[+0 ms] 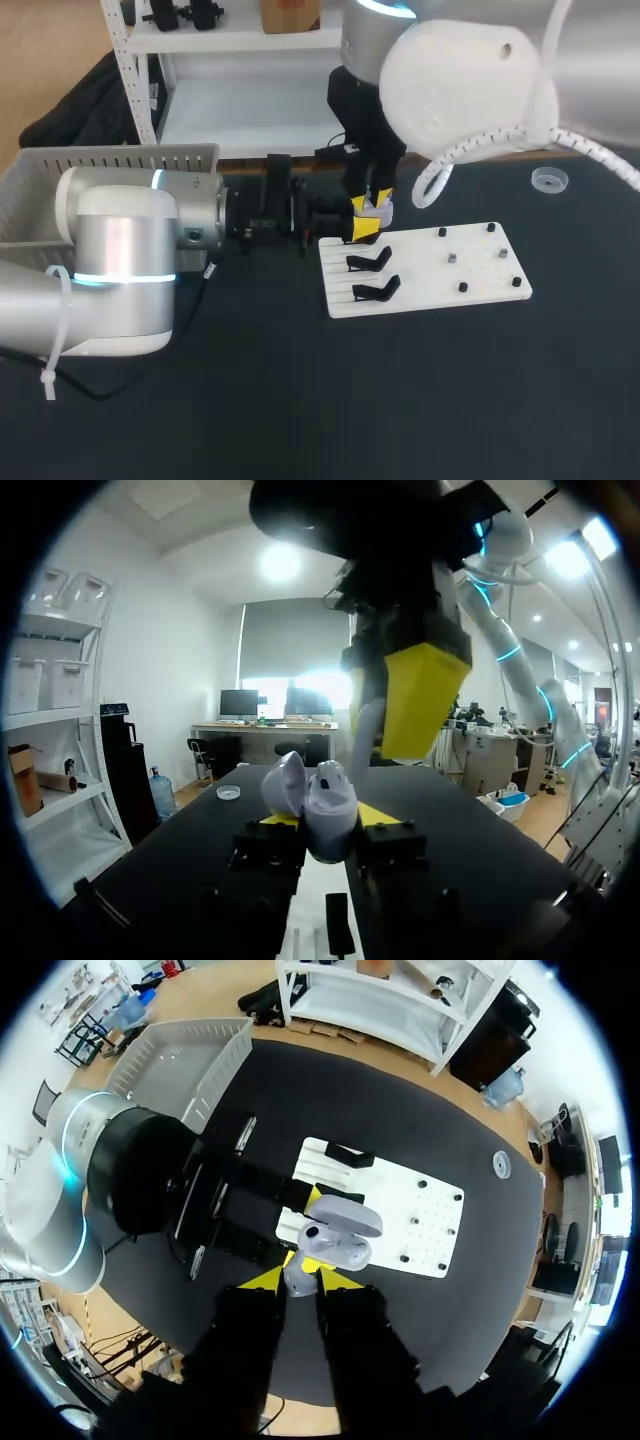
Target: Pick up each earbud case from the left stands, insert the matching earbuds, close the lid, and place the case in the box.
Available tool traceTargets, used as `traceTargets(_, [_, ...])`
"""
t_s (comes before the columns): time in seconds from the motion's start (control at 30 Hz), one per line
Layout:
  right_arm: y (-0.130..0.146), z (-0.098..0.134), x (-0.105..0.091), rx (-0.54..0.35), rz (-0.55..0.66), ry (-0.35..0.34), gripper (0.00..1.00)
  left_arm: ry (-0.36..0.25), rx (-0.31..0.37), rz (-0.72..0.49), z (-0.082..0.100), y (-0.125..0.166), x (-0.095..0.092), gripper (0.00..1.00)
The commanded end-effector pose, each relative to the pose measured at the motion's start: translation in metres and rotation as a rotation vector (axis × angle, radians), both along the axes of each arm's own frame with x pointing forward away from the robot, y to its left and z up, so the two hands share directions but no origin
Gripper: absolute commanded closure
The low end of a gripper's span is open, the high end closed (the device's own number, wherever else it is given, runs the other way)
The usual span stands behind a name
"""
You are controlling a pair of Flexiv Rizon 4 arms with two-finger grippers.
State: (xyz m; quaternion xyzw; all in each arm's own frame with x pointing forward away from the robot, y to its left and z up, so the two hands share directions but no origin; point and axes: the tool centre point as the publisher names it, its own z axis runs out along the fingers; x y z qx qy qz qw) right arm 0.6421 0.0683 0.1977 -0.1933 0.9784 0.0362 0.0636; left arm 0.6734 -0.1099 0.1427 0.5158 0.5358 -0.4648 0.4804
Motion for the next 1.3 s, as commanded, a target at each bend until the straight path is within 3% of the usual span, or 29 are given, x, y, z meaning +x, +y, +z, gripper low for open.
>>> traceTargets(0.03, [0.004, -0.003, 0.007, -0.012, 0.001, 0.011, 1.00, -0.002, -0.002, 0.004, 0.000, -0.001, -0.001, 1.00])
traceTargets(0.93, [0.001, -0.015, 0.013, -0.036, -0.017, 0.031, 1.00, -0.002, -0.002, 0.004, 0.000, -0.001, -0.001, 1.00])
traceTargets(1.0, [0.001, -0.015, 0.013, -0.037, -0.017, 0.031, 0.87, -0.002, -0.002, 0.004, 0.000, -0.001, -0.001, 1.00])
traceTargets(1.17, [0.001, -0.015, 0.013, -0.037, -0.015, 0.034, 0.69, -0.002, -0.002, 0.004, 0.000, -0.001, -0.001, 1.00])
traceTargets(1.3, [0.001, -0.015, 0.013, -0.038, -0.014, 0.033, 0.65, -0.002, -0.002, 0.004, 0.000, -0.001, -0.001, 1.00])
